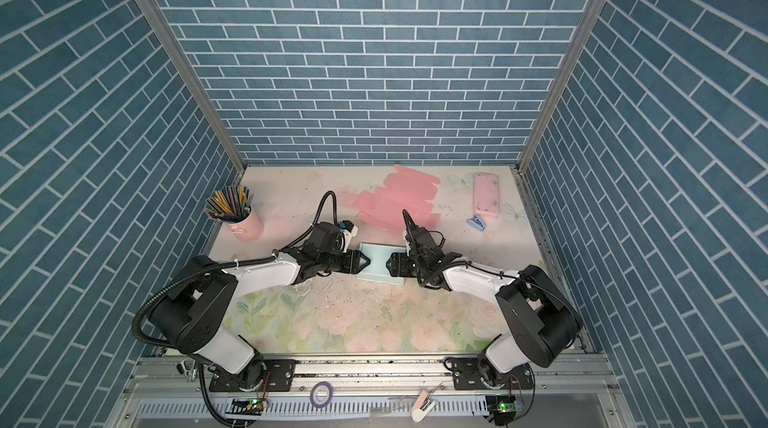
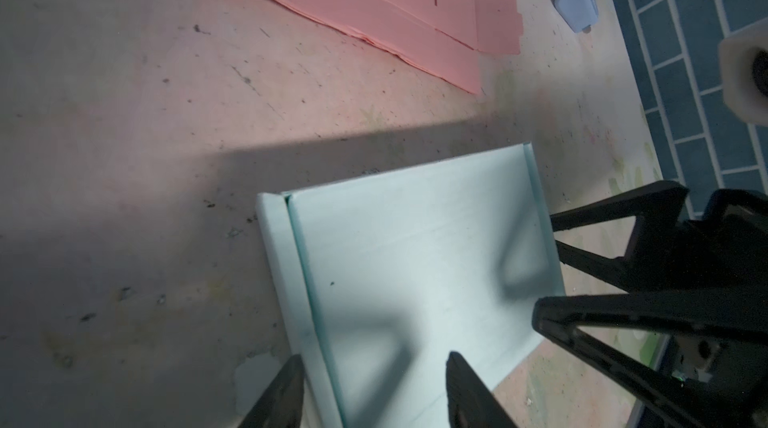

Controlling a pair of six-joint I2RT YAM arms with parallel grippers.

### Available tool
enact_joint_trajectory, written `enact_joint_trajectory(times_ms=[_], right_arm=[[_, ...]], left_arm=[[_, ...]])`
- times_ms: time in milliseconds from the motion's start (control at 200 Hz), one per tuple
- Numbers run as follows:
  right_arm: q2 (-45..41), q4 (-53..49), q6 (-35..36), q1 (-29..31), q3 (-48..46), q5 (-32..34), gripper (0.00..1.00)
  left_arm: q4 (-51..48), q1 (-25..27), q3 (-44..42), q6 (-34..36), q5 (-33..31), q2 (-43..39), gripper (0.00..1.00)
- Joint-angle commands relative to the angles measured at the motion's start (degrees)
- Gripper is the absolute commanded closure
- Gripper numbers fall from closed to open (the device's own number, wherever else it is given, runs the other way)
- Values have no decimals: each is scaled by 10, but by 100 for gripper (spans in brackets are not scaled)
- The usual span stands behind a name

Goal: Fold the paper box
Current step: 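Squeeze the light-blue box again between both grippers from opposite sides, then slide the held box with both grippers away from the robot toward the pencil cup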

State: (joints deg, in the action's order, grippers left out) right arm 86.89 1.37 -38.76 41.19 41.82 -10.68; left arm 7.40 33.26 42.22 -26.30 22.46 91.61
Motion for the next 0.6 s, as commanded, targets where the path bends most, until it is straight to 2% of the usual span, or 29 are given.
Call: enact_joint_trajectory(times_ms=[0,140,300,595], right_arm=[[25,21,-3,19,45,-15,27],[90,22,9,32,118,-26,27],[184,-13,37,43,244,-41,27],[337,-44,36,56,442,-81,28]], left_arm=[[17,-14,-3,-1,13,-13,49],[17,-52,-11,2,15,-27,50],[-8,-101,6,26,8,-24,51],[-53,-203,32,58,-24,-31,51]])
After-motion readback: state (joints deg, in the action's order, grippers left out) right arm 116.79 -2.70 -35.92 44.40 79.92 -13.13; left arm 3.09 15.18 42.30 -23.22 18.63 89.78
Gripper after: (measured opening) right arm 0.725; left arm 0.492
